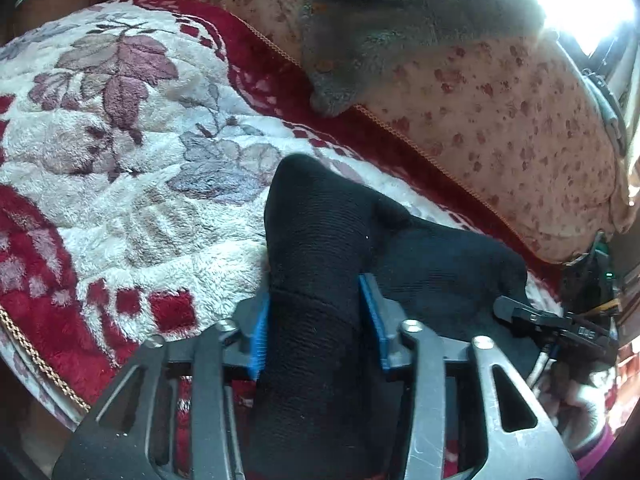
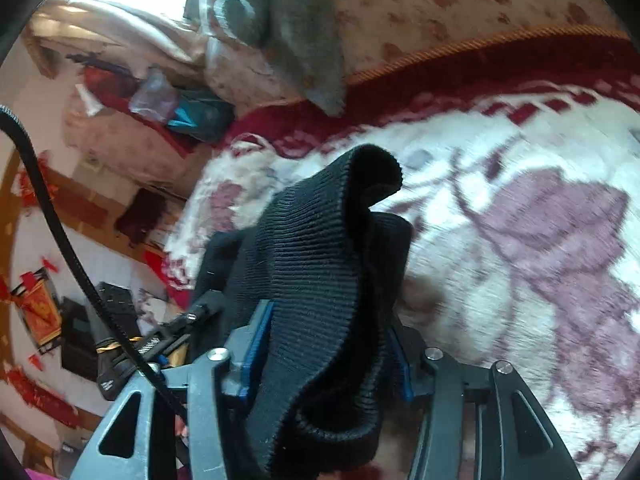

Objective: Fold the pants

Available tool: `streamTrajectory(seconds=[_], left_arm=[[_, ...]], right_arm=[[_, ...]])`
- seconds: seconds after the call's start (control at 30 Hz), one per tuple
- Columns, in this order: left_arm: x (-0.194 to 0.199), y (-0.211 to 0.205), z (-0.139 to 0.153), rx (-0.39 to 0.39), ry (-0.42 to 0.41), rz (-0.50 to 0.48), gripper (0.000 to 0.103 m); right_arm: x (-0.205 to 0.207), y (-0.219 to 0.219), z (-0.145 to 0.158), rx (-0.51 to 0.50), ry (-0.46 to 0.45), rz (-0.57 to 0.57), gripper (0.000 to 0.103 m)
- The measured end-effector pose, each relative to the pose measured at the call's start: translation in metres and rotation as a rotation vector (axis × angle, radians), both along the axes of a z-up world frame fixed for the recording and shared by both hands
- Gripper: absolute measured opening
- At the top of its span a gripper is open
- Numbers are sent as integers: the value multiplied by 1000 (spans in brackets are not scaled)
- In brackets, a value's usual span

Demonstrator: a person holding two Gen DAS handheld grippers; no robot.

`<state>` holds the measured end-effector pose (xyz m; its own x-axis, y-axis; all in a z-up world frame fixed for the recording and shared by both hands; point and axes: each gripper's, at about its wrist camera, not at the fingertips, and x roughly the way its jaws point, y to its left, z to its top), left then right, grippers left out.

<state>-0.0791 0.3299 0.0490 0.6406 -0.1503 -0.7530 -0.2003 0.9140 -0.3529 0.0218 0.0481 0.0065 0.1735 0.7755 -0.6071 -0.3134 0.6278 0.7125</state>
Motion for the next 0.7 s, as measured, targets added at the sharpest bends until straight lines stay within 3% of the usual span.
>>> streamTrajectory(seconds=[0.13,0.27,0.5,0.7], left_arm=[[-1,-5,1,67,7,22,57],[-9,-6,10,114,14,65,57],[-36,-25,41,264,-69,123,57],[-51,-48,56,353,-119,139,57]], right_arm=[[-1,-15,8,-54,-36,-31,59],[-10,-23,26,-105,-97,-48,60],[-33,-9,72,-171,-268,-32,60],[-58,13,85,-224,-369,13,60]])
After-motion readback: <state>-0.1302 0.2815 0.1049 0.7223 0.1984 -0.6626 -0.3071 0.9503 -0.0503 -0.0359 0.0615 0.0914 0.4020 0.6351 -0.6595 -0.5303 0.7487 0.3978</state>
